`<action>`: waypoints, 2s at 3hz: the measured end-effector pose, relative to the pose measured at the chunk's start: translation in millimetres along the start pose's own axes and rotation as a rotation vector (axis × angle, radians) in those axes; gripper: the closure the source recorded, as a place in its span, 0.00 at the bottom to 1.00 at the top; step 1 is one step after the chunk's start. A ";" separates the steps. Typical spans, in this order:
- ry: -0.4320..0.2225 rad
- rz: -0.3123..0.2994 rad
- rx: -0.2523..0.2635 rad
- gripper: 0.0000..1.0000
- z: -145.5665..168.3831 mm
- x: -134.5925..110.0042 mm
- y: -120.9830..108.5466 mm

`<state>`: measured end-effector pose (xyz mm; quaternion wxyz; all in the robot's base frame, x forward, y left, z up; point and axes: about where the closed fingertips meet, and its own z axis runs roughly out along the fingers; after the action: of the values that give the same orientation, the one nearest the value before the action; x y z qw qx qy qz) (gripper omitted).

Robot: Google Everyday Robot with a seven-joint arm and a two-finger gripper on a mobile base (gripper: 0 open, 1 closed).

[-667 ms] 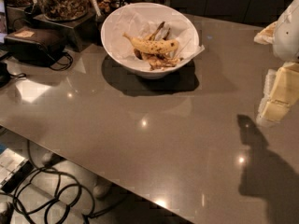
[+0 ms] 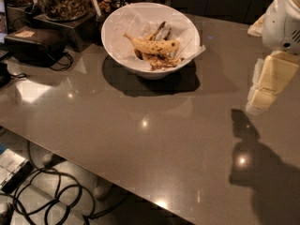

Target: Pick banana from white bowl

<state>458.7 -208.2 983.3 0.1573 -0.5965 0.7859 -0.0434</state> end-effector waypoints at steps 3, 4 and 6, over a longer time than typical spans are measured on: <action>0.001 -0.064 0.020 0.00 19.9 -60.9 -58.9; -0.012 -0.106 0.036 0.00 22.4 -82.9 -84.9; -0.029 -0.177 0.075 0.00 25.6 -120.5 -113.8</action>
Offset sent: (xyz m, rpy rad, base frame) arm 0.0776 0.0523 -0.0025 -0.0883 0.0834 0.0797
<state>600.3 -122.9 1011.7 0.1863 -0.6579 0.7255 -0.0778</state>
